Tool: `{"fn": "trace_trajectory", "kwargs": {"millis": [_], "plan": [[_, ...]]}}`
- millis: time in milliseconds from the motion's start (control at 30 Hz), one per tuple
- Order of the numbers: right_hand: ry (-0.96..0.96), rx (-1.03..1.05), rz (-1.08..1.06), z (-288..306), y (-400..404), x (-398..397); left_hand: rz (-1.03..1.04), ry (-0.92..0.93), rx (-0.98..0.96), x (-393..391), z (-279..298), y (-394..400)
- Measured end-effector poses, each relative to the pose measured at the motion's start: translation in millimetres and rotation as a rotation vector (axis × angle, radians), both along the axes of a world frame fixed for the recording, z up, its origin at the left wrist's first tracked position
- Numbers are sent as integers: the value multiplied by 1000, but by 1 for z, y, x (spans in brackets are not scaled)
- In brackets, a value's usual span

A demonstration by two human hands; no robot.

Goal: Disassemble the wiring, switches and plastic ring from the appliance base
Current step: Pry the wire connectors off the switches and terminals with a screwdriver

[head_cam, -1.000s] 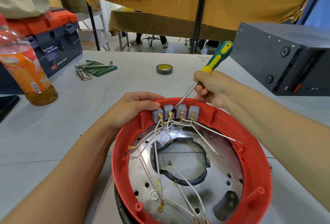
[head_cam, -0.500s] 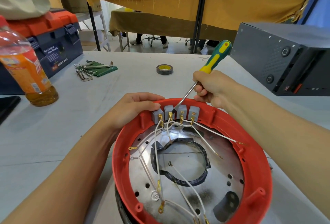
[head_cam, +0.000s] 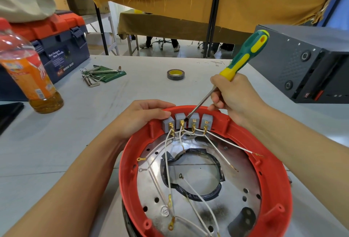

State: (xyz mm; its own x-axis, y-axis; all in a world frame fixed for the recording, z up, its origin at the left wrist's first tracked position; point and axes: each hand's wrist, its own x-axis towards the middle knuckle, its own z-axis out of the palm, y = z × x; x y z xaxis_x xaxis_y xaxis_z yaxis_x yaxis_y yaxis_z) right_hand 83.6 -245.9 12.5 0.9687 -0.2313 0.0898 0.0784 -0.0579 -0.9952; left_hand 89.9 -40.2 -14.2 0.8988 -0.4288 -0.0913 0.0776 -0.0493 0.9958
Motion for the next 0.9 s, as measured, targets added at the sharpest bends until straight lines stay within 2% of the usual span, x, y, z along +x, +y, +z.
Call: {"fn": "trace_trajectory", "kwargs": {"millis": [300, 500, 733, 833, 900], "plan": [[-35, -1, 23, 4, -5, -5, 4, -2, 49, 4, -3, 3], [-34, 32, 155, 8, -18, -16, 119, -105, 141, 7, -4, 7], [19, 155, 335, 12, -30, -36, 328, -507, 565, -8, 19, 11], [71, 208, 400, 14, -31, -45, 271, -568, 754, -23, 22, 15], [39, 154, 362, 13, -31, -48, 227, -588, 850, -31, 18, 14]]}}
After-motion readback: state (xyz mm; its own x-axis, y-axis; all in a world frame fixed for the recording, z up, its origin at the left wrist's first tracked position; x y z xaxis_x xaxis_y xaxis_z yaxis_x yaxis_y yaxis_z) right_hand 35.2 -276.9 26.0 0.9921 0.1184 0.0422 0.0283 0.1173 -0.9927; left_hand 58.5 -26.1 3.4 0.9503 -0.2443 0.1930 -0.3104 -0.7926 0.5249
